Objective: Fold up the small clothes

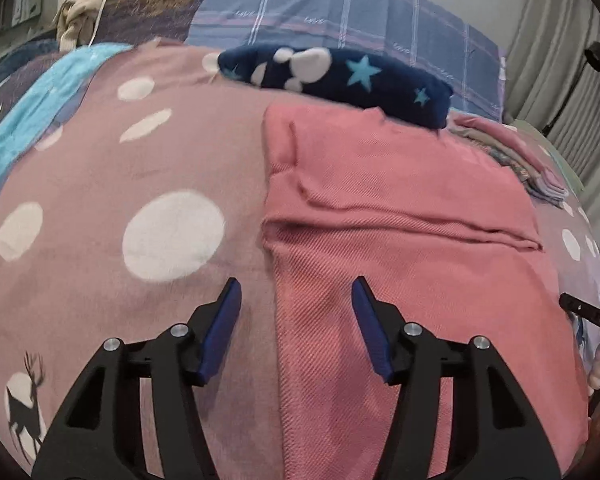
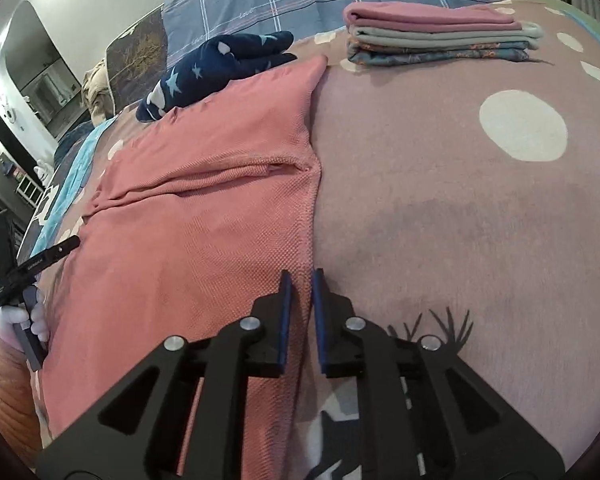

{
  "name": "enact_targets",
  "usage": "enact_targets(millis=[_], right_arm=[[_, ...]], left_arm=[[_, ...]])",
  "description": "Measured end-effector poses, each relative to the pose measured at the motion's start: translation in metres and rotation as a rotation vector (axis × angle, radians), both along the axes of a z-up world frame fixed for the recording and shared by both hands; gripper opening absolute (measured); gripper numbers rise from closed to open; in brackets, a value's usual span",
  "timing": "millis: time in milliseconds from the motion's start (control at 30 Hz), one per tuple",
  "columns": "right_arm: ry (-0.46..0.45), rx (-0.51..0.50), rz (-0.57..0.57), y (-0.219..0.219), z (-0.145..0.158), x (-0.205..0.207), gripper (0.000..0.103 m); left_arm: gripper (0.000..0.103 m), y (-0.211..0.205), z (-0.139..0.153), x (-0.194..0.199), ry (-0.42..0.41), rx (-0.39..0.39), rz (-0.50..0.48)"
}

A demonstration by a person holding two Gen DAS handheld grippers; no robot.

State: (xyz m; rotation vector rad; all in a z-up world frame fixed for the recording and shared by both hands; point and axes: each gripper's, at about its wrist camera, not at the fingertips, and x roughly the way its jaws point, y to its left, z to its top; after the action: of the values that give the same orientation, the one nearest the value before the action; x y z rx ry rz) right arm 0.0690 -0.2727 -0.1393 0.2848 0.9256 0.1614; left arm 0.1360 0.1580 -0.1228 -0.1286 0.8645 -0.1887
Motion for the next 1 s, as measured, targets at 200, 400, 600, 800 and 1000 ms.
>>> enact_targets(millis=[200, 400, 600, 800, 1000], right_arm=[[-0.084, -0.066, 0.041, 0.018, 0.039, 0.014, 0.016], [-0.199, -0.106, 0.33, 0.109, 0.1, 0.082, 0.029], [-0.131, -0.046, 0.534, 0.233, 0.097, 0.184, 0.03], [-0.046, -0.168, 0.611, 0.343, 0.057, 0.258, 0.034], [0.017, -0.275, 0.625, 0.387, 0.017, 0.287, 0.037]], left_arm=[[0.059, 0.017, 0.005, 0.024, -0.01, -0.058, 0.031], [0.058, 0.03, -0.008, 0.044, -0.013, -0.203, 0.051], [0.053, 0.036, -0.019, 0.056, -0.002, -0.294, 0.035], [0.053, 0.027, -0.018, 0.055, -0.008, -0.245, 0.01], [0.016, 0.03, -0.021, 0.055, 0.006, -0.263, 0.004]])
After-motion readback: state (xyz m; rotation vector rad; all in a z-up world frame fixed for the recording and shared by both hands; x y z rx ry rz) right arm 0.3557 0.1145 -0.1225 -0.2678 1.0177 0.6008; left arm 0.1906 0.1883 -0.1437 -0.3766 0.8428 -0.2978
